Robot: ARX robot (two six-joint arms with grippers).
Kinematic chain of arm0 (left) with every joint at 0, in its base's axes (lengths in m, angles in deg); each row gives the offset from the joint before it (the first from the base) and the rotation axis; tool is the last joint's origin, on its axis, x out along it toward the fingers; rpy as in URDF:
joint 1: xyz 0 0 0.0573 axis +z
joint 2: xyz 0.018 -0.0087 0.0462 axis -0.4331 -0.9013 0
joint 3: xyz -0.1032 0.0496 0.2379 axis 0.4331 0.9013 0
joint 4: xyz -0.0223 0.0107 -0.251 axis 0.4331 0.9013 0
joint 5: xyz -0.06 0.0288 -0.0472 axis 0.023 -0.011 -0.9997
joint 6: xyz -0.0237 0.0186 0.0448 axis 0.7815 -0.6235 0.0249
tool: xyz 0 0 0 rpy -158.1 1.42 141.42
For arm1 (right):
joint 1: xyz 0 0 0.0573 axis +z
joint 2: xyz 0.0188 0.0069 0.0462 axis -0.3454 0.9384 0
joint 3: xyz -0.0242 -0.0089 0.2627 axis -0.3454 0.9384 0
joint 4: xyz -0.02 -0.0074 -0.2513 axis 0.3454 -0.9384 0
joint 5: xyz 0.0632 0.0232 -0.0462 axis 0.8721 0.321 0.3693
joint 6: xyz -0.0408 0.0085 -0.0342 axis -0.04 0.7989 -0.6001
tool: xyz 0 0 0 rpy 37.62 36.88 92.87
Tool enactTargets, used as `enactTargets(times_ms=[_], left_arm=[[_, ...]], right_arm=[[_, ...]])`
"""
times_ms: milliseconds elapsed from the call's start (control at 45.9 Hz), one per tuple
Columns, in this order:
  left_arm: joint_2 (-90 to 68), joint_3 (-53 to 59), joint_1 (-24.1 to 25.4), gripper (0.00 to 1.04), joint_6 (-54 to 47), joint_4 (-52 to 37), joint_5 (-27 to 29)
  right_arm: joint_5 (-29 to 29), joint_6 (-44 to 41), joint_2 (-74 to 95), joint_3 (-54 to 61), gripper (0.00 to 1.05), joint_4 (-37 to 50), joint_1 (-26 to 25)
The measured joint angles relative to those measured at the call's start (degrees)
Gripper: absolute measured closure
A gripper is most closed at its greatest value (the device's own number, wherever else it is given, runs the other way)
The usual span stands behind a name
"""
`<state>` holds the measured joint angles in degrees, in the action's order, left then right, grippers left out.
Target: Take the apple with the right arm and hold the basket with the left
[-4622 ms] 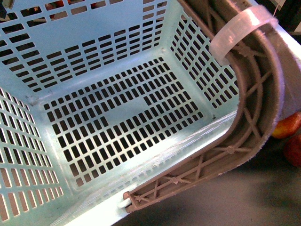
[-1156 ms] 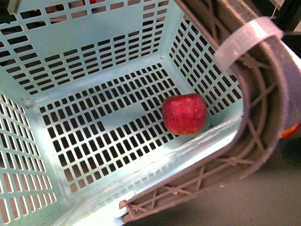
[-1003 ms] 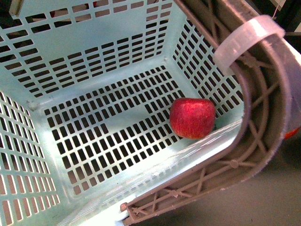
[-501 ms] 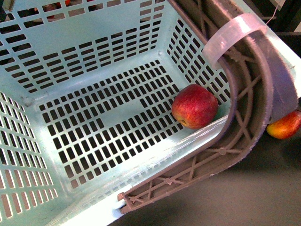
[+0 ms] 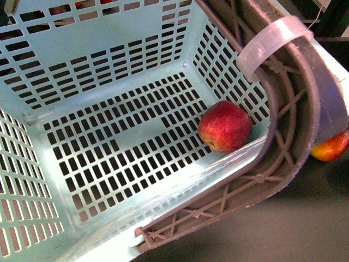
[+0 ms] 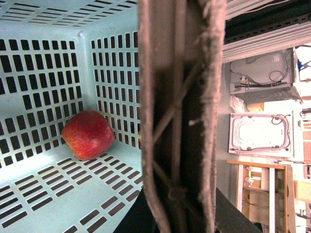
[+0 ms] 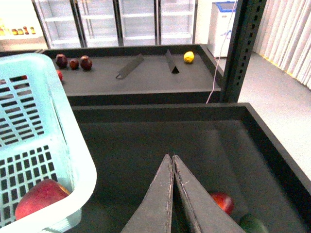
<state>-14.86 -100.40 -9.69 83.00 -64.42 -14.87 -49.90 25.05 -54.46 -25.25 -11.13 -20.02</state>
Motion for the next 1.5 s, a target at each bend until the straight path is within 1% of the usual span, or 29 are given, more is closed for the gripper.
enactTargets(times_ms=[44, 218, 501, 807, 828, 894, 938, 1156, 1330, 1395, 1504], left_arm=[[0.0, 0.0, 0.0, 0.99, 0.04, 0.0, -0.02], [0.0, 0.0, 0.0, 0.99, -0.02, 0.0, 0.04], [0.0, 0.0, 0.0, 0.99, 0.0, 0.0, -0.07], [0.0, 0.0, 0.0, 0.99, -0.02, 0.0, 0.02], [0.0, 0.0, 0.0, 0.99, -0.02, 0.0, 0.02], [0.0, 0.0, 0.0, 0.99, 0.0, 0.0, -0.02], [0.0, 0.0, 0.0, 0.99, -0.02, 0.0, 0.0], [0.0, 0.0, 0.04, 0.99, 0.09, 0.0, -0.17], [0.0, 0.0, 0.04, 0.99, -0.04, 0.0, 0.04], [0.0, 0.0, 0.04, 0.99, -0.04, 0.0, 0.07], [0.0, 0.0, 0.04, 0.99, 0.0, 0.0, -0.04]], right_arm=[[0.04, 0.02, -0.87, 0.02, 1.03, -0.55, 0.0], [0.02, 0.02, -7.91, 0.02, 1.03, -7.17, 0.0], [0.02, 0.02, -15.12, 0.02, 1.03, -14.32, 0.0], [0.02, 0.02, -19.56, 0.02, 1.03, -18.73, 0.0], [0.02, 0.02, -20.39, 0.02, 1.03, -19.54, 0.0], [0.15, 0.02, -25.05, 0.02, 1.03, -26.08, 0.0], [0.02, 0.02, -27.74, 0.02, 1.03, -28.35, 0.0], [0.0, -0.02, -29.53, 0.02, 1.02, -29.07, 0.0], [0.0, 0.0, -29.55, 0.02, 0.75, -29.07, 0.0], [0.0, 0.0, -29.55, 0.02, 0.6, -29.07, 0.0], [0.0, 0.0, -29.57, 0.02, 0.4, -29.07, 0.0]])
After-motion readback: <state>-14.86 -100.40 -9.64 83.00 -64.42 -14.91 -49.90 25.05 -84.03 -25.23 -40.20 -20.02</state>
